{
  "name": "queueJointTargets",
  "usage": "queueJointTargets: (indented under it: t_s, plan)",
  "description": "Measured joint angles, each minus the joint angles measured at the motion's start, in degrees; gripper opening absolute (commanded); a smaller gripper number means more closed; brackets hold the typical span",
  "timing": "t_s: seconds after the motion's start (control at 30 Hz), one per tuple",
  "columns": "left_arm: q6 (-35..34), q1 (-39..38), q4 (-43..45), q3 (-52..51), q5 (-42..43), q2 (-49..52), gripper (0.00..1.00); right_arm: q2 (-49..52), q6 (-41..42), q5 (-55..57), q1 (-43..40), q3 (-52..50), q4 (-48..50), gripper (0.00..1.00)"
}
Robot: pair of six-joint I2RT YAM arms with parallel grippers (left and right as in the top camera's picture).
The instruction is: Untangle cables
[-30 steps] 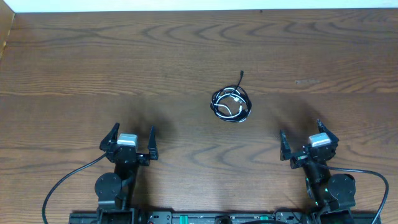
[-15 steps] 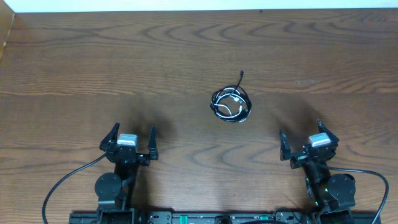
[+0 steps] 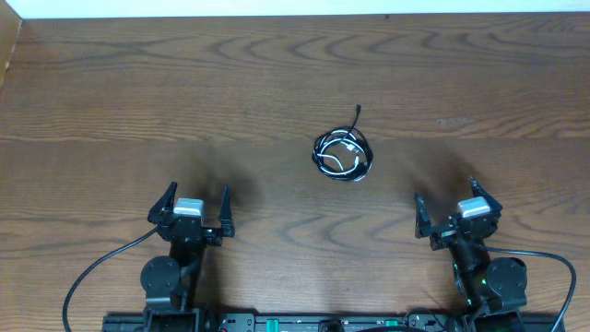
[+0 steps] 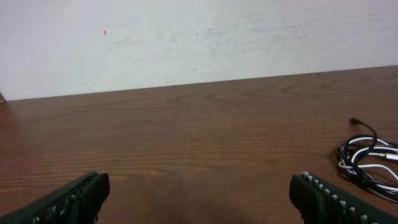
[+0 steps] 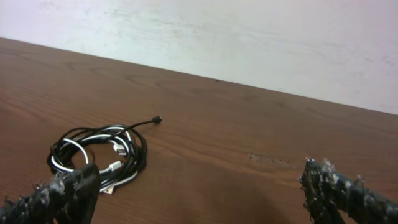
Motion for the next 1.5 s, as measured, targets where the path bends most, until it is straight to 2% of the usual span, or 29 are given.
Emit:
queueJointTargets:
  t_s: [1.5]
  plan:
    - [0.0,0.0,0.0,0.0,0.1,0.0,0.98,0.0,-0.5,0.0,0.0,0.0,3.0,0.99]
